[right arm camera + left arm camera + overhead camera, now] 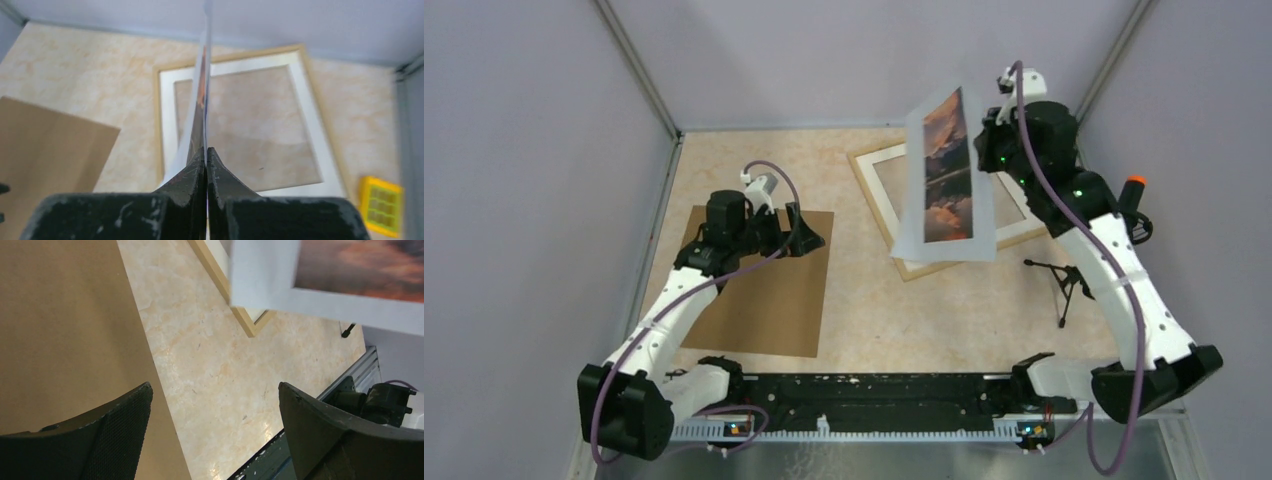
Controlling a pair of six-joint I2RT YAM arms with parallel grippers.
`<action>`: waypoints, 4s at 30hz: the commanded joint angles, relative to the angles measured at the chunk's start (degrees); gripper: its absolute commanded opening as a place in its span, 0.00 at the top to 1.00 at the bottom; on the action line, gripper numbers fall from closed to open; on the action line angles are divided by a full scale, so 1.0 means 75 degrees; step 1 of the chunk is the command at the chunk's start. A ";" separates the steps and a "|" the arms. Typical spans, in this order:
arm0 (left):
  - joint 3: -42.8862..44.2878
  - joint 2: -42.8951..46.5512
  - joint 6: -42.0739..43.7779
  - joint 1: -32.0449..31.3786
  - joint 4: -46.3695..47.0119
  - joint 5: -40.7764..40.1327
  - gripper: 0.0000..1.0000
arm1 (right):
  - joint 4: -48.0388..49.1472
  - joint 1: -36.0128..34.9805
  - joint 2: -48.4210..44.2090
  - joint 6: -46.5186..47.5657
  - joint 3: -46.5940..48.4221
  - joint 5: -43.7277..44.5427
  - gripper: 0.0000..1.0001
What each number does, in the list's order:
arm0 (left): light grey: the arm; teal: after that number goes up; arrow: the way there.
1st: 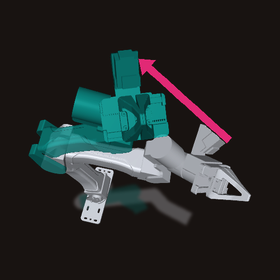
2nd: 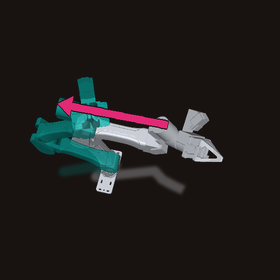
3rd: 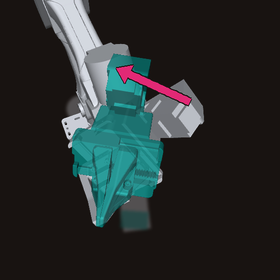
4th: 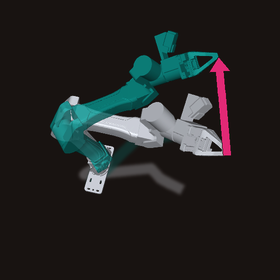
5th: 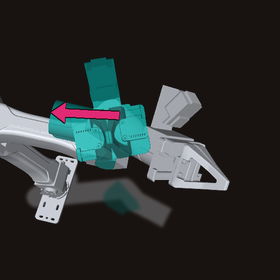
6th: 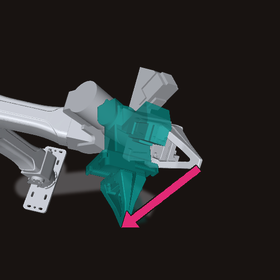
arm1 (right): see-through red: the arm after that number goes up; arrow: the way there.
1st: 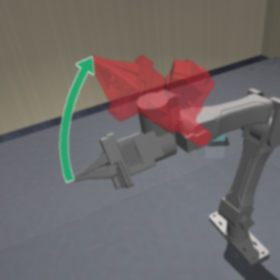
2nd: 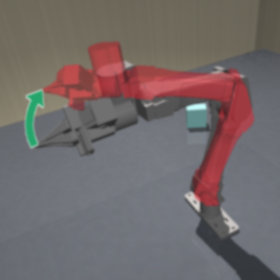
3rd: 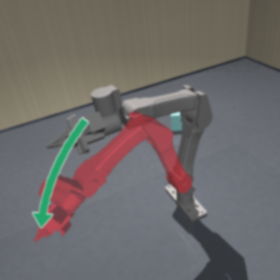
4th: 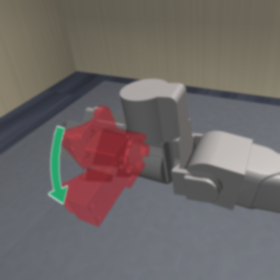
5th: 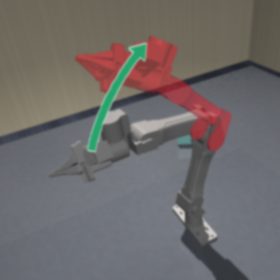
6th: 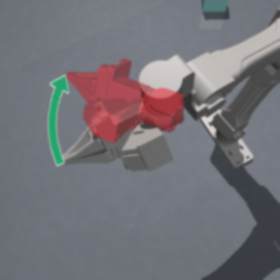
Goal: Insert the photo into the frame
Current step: Turn over the photo from the photo frame.
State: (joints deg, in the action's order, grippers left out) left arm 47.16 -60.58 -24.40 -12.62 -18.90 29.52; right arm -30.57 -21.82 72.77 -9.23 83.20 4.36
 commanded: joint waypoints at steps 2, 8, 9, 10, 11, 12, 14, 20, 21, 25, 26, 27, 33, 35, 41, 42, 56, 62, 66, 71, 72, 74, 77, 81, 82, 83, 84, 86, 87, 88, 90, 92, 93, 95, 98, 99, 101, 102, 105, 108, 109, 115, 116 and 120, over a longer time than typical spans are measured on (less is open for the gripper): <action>0.0251 -0.0389 0.0348 -0.0415 0.0149 -0.0257 0.02 | -0.1237 -0.0094 -0.0347 0.2157 0.1928 0.2552 1.00; 0.0262 -0.0671 0.0428 -0.0530 0.0215 -0.0448 0.02 | -0.1134 -0.0279 0.0305 0.3371 0.3044 0.2420 1.00; 0.0288 -0.0709 0.0429 -0.0532 0.0205 -0.0459 0.02 | -0.1234 -0.0427 0.0550 0.3523 0.3197 0.2514 1.00; 0.0309 -0.0754 0.0438 -0.0532 0.0194 -0.0466 0.02 | -0.1299 -0.0642 0.0778 0.3693 0.3298 0.2675 1.00; 0.0319 -0.0825 0.0441 -0.0533 0.0169 -0.0493 0.02 | -0.1307 -0.0887 0.1058 0.3909 0.3328 0.2937 1.00; 0.0323 -0.0873 0.0441 -0.0532 0.0141 -0.0511 0.02 | -0.1291 -0.1157 0.1360 0.4096 0.3332 0.3332 1.00; 0.0268 -0.0970 0.0468 -0.0531 0.0135 -0.0538 0.02 | -0.1310 -0.1551 0.2070 0.4333 0.3383 0.3967 1.00; 0.0158 -0.1108 0.0711 -0.0530 0.0027 -0.0885 0.02 | -0.1304 -0.2290 0.4577 0.4033 0.3614 0.5400 1.00; 0.0155 -0.1110 0.0737 -0.0532 0.0012 -0.0925 0.02 | -0.1059 -0.2381 0.5124 0.3999 0.3453 0.5632 1.00; 0.0176 -0.1122 0.0787 -0.0520 -0.0028 -0.1030 0.02 | -0.0758 -0.2595 0.6658 0.3450 0.3584 0.5871 1.00; 0.0181 -0.1138 0.0792 -0.0514 -0.0045 -0.1047 0.02 | -0.0648 -0.2627 0.6910 0.3337 0.3595 0.5951 1.00; 0.0181 -0.1135 0.0793 -0.0509 -0.0056 -0.1073 0.02 | -0.0400 -0.2643 0.7078 0.3274 0.3527 0.5977 1.00; 0.0208 -0.1180 0.0826 -0.0486 -0.0060 -0.1077 0.02 | 0.1457 -0.2644 0.7158 0.3795 0.2282 0.5490 1.00; 0.0214 -0.1184 0.0826 -0.0475 -0.0064 -0.1088 0.02 | 0.2235 -0.2634 0.6974 0.4279 0.1751 0.5368 1.00; 0.0183 -0.1146 0.0816 -0.0438 -0.0070 -0.1060 0.02 | 0.3043 -0.2633 0.6619 0.5186 0.1377 0.4529 1.00; 0.0184 -0.1146 0.0816 -0.0435 -0.0070 -0.1064 0.02 | 0.2956 -0.2633 0.6618 0.5288 0.1448 0.4354 1.00; 0.0176 -0.1121 0.0828 -0.0426 -0.0104 -0.1088 0.02 | 0.3363 -0.2543 0.6772 0.5959 0.1743 0.4074 1.00; 0.0177 -0.1140 0.0827 -0.0418 -0.0110 -0.1108 0.02 | 0.3657 -0.2410 0.6941 0.6465 0.1770 0.3883 1.00; 0.0171 -0.1160 0.0828 -0.0403 -0.0117 -0.1100 0.02 | 0.3960 -0.2436 0.6729 0.6616 0.1623 0.3771 1.00; 0.0170 -0.1204 0.0818 -0.0391 -0.0112 -0.1069 0.02 | 0.4446 -0.2724 0.6202 0.6666 0.1284 0.4596 1.00; 0.0171 -0.1206 0.0808 -0.0387 -0.0092 -0.1039 0.02 | 0.4475 -0.2750 0.6125 0.6623 0.1237 0.4796 1.00; 0.0175 -0.1217 0.0794 -0.0380 -0.0067 -0.0990 0.02 | 0.4466 -0.2761 0.5987 0.6492 0.1181 0.5227 1.00; 0.0148 -0.1206 0.0793 -0.0368 -0.0067 -0.0971 0.02 | 0.4797 -0.2762 0.5704 0.6581 0.0828 0.5567 1.00; 0.0146 -0.1197 0.0786 -0.0368 -0.0057 -0.0925 0.02 | 0.5115 -0.2762 0.5438 0.6780 0.0580 0.5681 1.00; 0.0148 -0.1193 0.0792 -0.0368 -0.0048 -0.0908 0.02 | 0.5149 -0.2762 0.5432 0.6823 0.0588 0.5673 1.00; 0.0155 -0.1188 0.0793 -0.0362 -0.0049 -0.0912 0.02 | 0.5177 -0.2762 0.5443 0.6915 0.0609 0.5663 1.00; 0.0147 -0.1191 0.0793 -0.0367 -0.0058 -0.0921 0.02 | 0.5304 -0.2756 0.5479 0.7047 0.0613 0.5670 1.00; 0.0135 -0.1164 0.0793 -0.0368 -0.0067 -0.0927 0.02 | 0.5569 -0.2750 0.5587 0.7304 0.0614 0.5650 1.00; 0.0135 -0.1158 0.0793 -0.0371 -0.0066 -0.0933 0.02 | 0.5676 -0.2722 0.5655 0.7304 0.0629 0.5650 1.00; 0.0134 -0.1156 0.0793 -0.0368 -0.0070 -0.0925 0.02 | 0.5686 -0.2693 0.5746 0.7304 0.0686 0.5650 1.00; 0.0134 -0.1144 0.0804 -0.0367 -0.0088 -0.0953 0.02 | 0.5530 -0.2616 0.5916 0.7304 0.0850 0.5650 1.00; 0.0135 -0.1141 0.0816 -0.0367 -0.0102 -0.0981 0.02 | 0.5516 -0.2560 0.6040 0.7304 0.0970 0.5650 1.00; 0.0129 -0.1145 0.0815 -0.0359 -0.0096 -0.0988 0.02 | 0.5430 -0.2524 0.6092 0.7304 0.1049 0.5650 1.00; 0.0123 -0.1153 0.0816 -0.0366 -0.0105 -0.0983 0.02 | 0.5342 -0.2473 0.6138 0.7304 0.1153 0.5650 1.00; 0.0140 -0.1175 0.0816 -0.0368 -0.0095 -0.0977 0.02 | 0.5338 -0.2411 0.6222 0.7304 0.1215 0.5650 1.00; 0.0135 -0.1180 0.0816 -0.0368 -0.0076 -0.0961 0.02 | 0.5417 -0.2411 0.6252 0.7304 0.1206 0.5650 1.00; 0.0134 -0.1210 0.0805 -0.0368 -0.0069 -0.0930 0.02 | 0.5562 -0.2431 0.6241 0.7304 0.1159 0.5650 1.00; 0.0140 -0.1214 0.0802 -0.0368 -0.0070 -0.0933 0.02 | 0.5603 -0.2450 0.6229 0.7304 0.1129 0.5650 1.00; 0.0134 -0.1222 0.0805 -0.0368 -0.0067 -0.0922 0.02 | 0.5797 -0.2534 0.6194 0.7304 0.1044 0.5650 1.00; 0.0135 -0.1232 0.0793 -0.0368 -0.0055 -0.0916 0.02 | 0.6601 -0.2737 0.6080 0.7304 0.0699 0.5650 1.00; 0.0139 -0.1240 0.0783 -0.0362 -0.0052 -0.0907 0.02 | 0.6782 -0.2796 0.6057 0.7304 0.0630 0.5650 1.00; 0.0134 -0.1229 0.0793 -0.0367 -0.0055 -0.0900 0.02 | 0.7420 -0.2925 0.5931 0.7304 0.0438 0.5650 1.00; 0.0118 -0.1222 0.0777 -0.0362 -0.0047 -0.0899 0.02 | 0.7505 -0.2920 0.5921 0.7304 0.0394 0.5650 1.00; 0.0082 -0.1205 0.0761 -0.0365 -0.0038 -0.0884 0.02 | 0.7248 -0.2847 0.6085 0.7304 0.0506 0.5650 1.00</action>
State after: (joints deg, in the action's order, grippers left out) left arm 47.31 -69.93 -19.31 -15.66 -20.64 22.02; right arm 21.08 -43.44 119.11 45.47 85.84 46.48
